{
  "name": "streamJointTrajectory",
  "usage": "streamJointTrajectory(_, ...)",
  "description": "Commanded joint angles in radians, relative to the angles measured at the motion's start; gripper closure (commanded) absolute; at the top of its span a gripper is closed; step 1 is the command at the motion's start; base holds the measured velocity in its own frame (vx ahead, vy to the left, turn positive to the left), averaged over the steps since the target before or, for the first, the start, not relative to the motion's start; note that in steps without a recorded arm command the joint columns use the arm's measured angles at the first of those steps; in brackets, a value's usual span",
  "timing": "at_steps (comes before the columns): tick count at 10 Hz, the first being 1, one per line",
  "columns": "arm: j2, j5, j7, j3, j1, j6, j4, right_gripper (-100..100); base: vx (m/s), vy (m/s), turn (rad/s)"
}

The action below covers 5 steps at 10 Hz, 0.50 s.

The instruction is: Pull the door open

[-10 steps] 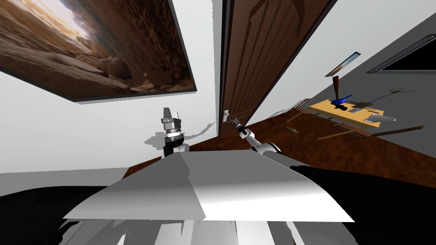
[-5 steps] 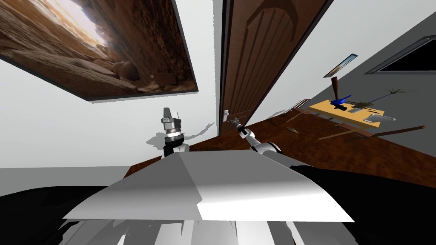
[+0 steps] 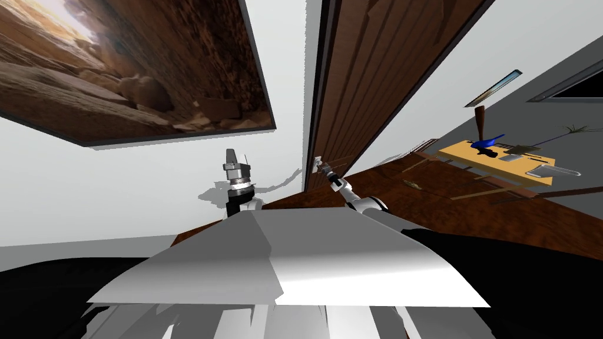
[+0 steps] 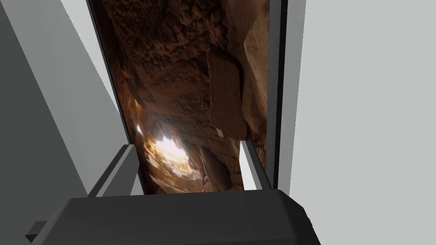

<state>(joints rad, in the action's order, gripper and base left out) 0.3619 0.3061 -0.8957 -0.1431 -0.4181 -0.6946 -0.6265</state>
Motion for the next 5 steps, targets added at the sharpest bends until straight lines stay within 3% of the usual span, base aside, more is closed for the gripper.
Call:
streamJointTrajectory(1, -0.004, -0.002, -0.007, 0.005, -0.001, 0.002, 0.002, -100, 0.215, 0.041, 0.036)
streamJointTrajectory(3, -0.004, -0.002, -0.007, 0.005, -0.002, 0.003, 0.002, -100, 0.128, 0.046, 0.016)
streamJointTrajectory(4, -0.004, -0.002, -0.007, 0.005, -0.002, 0.003, 0.002, 100, -0.008, -0.005, 0.000)
streamJointTrajectory(5, -0.004, -0.002, -0.007, 0.005, -0.002, 0.003, 0.002, 100, -0.030, -0.010, 0.009)
